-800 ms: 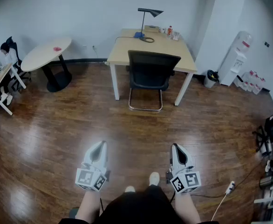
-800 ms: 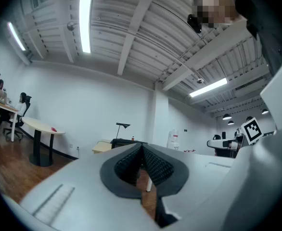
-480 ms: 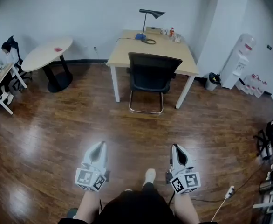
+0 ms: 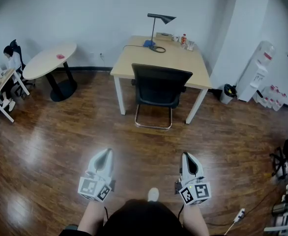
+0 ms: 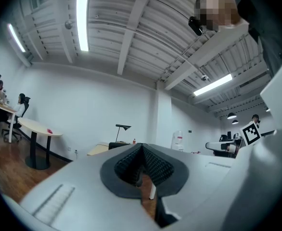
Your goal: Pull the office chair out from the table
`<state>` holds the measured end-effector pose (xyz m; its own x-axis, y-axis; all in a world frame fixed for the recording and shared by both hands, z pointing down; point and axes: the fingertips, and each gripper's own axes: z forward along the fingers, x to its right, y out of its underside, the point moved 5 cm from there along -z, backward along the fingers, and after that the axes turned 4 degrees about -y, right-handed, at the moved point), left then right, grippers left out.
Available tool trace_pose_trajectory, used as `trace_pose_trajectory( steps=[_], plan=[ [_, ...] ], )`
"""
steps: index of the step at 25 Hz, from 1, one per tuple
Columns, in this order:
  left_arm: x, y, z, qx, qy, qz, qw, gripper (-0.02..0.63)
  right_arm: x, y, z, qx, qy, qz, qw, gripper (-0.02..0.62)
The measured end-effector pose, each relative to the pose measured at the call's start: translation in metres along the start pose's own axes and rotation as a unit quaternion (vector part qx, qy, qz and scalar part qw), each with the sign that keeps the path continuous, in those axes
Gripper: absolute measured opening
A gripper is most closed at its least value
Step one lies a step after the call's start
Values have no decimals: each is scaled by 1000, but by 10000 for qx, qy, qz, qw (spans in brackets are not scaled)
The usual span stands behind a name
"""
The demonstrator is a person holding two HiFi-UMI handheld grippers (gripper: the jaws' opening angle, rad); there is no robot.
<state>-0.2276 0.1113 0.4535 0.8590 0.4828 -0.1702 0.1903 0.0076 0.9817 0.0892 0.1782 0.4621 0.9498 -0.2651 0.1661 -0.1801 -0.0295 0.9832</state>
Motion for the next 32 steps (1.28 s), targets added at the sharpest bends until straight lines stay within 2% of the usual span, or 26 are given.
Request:
trace_pose_trajectory(
  steps=[8, 12, 17, 25, 32],
  plan=[
    [28, -4, 75, 145, -52, 105, 9998, 2, 71, -17, 31, 16, -48, 17, 10000, 12],
    [39, 2, 98, 161, -95, 95, 9998, 2, 97, -21, 40, -50, -90, -92, 9999, 12],
    [48, 9, 116, 62, -24, 122, 9999, 2, 119, -11, 51, -183, -61, 24, 9998, 12],
    [27, 24, 149, -104, -64, 75, 9999, 2, 131, 7, 90, -398, -81, 68, 9992, 12],
    [0, 16, 213, 103, 150, 27, 9998, 2, 149, -5, 142, -222, 76, -68, 9997, 12]
  ],
)
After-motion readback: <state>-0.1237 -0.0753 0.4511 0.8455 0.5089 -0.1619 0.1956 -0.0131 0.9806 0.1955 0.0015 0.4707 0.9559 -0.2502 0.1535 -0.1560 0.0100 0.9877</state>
